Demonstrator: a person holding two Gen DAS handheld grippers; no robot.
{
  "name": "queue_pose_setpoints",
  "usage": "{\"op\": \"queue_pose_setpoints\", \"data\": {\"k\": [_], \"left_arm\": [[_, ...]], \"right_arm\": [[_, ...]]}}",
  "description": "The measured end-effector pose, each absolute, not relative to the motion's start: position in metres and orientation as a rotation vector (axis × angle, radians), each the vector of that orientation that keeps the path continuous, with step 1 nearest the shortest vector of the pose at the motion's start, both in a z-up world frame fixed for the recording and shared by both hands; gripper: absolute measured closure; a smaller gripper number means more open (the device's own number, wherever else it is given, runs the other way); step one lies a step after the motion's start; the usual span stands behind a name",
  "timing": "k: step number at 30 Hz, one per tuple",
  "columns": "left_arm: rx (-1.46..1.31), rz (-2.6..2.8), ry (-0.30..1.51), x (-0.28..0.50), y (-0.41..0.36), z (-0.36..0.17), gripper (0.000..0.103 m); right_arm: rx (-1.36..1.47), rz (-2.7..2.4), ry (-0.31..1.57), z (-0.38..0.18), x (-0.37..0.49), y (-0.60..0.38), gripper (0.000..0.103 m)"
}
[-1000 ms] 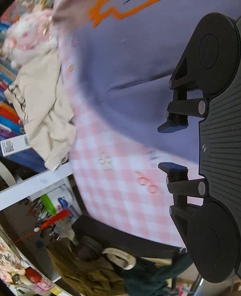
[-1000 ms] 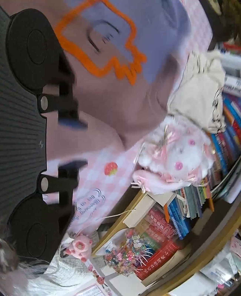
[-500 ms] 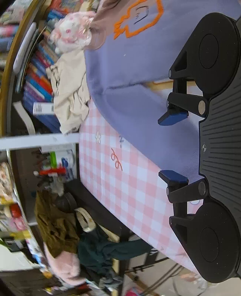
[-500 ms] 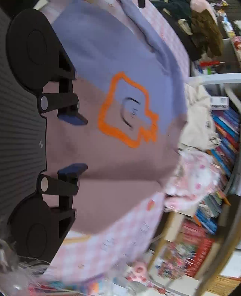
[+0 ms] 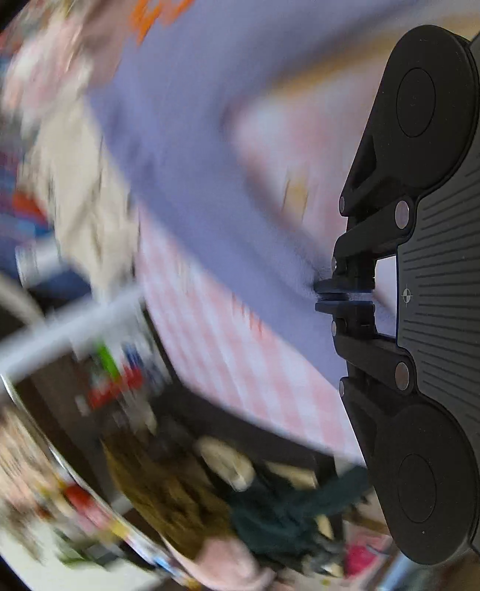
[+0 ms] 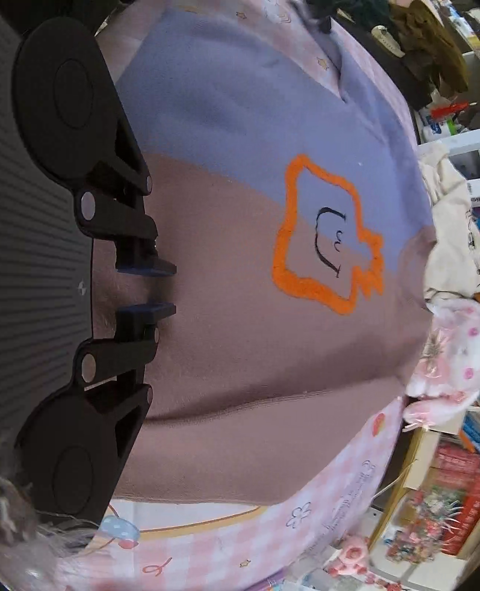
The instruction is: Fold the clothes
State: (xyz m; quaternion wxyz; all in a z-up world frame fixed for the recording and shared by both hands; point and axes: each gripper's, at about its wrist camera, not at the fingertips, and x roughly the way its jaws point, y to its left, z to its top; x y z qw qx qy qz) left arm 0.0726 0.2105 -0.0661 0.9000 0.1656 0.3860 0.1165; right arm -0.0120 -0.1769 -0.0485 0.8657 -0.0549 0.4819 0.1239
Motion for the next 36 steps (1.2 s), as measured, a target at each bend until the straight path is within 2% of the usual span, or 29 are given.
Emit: {"op": "queue_pose_setpoints", "data": {"k": [1,3,7,9,11,14,23,26,33,34,36], "left_arm": [[0.327,0.248,0.8,0.076,0.221,-0.063,0.099],[0.304,0.255,0.801,0.078,0.232,-0.057,0.091],[0.247,0.243,0.805,0.06,0.224,-0.046,0.091],[0.168,0.171,0.806,0.04,0.208,-0.039,0.086],[0.075,0.046,0.812,0.022,0.188,-0.039,0.073],[-0.053,-0.079,0.845,0.005,0.161,-0.047,0.068],[-0.087,-0.07,0.923,0.002,0.141,-0.066,0.068],[-0.112,-0.073,0.936,0.005,0.139,-0.065,0.07],[-0.088,-0.148,0.954,0.009,0.119,-0.064,0.074],[-0.076,-0.135,0.951,0.009,0.118,-0.065,0.093],[-0.084,-0.114,0.94,0.007,0.121,-0.065,0.098]], "right_arm": [[-0.119,0.279,1.009,-0.048,-0.013,-0.173,0.088],[-0.12,0.32,1.012,-0.047,-0.015,-0.164,0.088],[-0.185,0.347,1.002,-0.046,-0.019,-0.147,0.088],[-0.188,0.348,1.002,-0.045,-0.02,-0.144,0.088],[-0.186,0.349,1.008,-0.045,-0.02,-0.143,0.088],[-0.181,0.317,0.999,-0.04,-0.016,-0.15,0.086],[-0.127,0.193,1.003,-0.045,-0.014,-0.189,0.086],[-0.086,0.172,1.006,-0.044,-0.014,-0.195,0.089],[-0.095,0.167,1.003,-0.045,-0.019,-0.193,0.09],[-0.103,0.171,1.003,-0.045,-0.018,-0.191,0.093],[-0.122,0.187,1.004,-0.046,-0.019,-0.187,0.096]]}}
